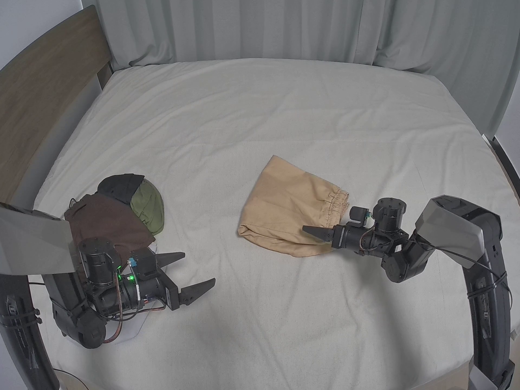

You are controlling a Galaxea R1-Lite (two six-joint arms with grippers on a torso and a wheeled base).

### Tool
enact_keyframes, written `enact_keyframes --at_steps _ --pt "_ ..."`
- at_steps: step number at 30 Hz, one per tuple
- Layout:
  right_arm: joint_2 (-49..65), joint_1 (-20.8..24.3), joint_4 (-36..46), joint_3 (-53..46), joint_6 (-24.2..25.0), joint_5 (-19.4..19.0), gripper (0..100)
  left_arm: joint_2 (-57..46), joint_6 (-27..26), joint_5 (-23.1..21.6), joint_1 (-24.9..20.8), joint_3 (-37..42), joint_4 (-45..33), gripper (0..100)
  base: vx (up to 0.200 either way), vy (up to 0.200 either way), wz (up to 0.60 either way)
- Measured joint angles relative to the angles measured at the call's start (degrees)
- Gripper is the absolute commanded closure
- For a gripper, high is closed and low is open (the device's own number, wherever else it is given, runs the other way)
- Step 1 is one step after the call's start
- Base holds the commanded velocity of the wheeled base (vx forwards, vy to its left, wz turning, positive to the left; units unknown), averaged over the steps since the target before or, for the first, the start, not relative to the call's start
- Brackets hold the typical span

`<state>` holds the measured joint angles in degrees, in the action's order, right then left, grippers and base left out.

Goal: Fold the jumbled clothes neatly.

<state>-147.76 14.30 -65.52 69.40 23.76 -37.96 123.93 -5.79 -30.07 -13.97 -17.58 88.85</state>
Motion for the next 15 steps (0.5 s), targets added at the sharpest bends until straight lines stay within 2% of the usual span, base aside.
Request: enact_keyframes --at_steps 8,15 --pt "3.0 -1.3 -2.1 -7.5 -0.2 0.0 0 -0.3 0.0 0.0 0.0 -0.1 0.0 0 0.000 0.000 0.00" --pt "10.8 -4.1 -5.5 -17.0 -1.0 0.0 0 -0.5 0.0 0.0 0.0 0.0 0.0 0 0.000 0.000 0.00"
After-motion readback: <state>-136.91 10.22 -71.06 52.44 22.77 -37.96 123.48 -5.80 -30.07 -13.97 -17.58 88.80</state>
